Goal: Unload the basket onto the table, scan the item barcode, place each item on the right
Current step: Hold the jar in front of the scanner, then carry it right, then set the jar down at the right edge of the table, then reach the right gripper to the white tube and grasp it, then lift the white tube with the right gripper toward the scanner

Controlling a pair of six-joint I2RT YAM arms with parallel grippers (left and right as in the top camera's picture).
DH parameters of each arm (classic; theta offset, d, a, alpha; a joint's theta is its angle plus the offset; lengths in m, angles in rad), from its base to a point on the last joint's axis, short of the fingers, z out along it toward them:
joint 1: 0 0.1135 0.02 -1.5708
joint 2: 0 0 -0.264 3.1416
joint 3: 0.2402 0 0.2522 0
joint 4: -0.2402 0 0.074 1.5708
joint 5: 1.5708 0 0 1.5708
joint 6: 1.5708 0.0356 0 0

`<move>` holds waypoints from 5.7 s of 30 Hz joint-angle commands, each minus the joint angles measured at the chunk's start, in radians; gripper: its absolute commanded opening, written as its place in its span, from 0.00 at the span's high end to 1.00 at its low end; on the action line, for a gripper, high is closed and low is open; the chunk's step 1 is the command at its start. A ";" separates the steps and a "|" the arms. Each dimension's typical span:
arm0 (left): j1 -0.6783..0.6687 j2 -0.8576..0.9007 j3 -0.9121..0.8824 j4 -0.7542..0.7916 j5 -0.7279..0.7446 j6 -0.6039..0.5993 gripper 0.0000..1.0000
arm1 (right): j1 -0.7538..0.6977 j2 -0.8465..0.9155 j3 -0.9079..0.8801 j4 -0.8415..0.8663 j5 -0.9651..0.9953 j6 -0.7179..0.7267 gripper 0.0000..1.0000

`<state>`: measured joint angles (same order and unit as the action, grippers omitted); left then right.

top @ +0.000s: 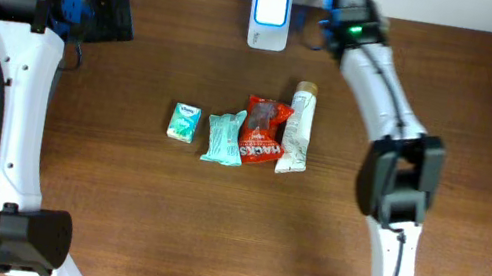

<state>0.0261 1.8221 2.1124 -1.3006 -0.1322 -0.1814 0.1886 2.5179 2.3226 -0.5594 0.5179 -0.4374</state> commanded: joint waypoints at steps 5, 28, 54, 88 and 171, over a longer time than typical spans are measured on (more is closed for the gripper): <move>-0.002 -0.002 0.014 -0.002 -0.007 -0.012 0.01 | -0.368 -0.082 0.013 -0.226 -0.055 0.219 0.58; -0.002 -0.002 0.014 -0.002 -0.007 -0.012 0.01 | -0.797 -0.227 0.013 -0.377 -0.342 0.350 0.01; -0.002 -0.002 0.014 -0.002 -0.007 -0.012 0.01 | -0.127 -0.367 -0.744 -0.313 -1.177 0.571 0.12; -0.002 -0.002 0.014 -0.002 -0.007 -0.012 0.01 | 0.096 -0.366 -0.672 -0.512 0.092 0.843 0.96; 0.000 -0.002 0.014 -0.002 -0.007 -0.012 0.01 | 0.092 -0.366 -0.769 -0.298 -0.349 0.656 0.61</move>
<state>0.0261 1.8221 2.1124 -1.3006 -0.1318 -0.1814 0.2733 2.1555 1.5761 -0.8589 0.1482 0.2100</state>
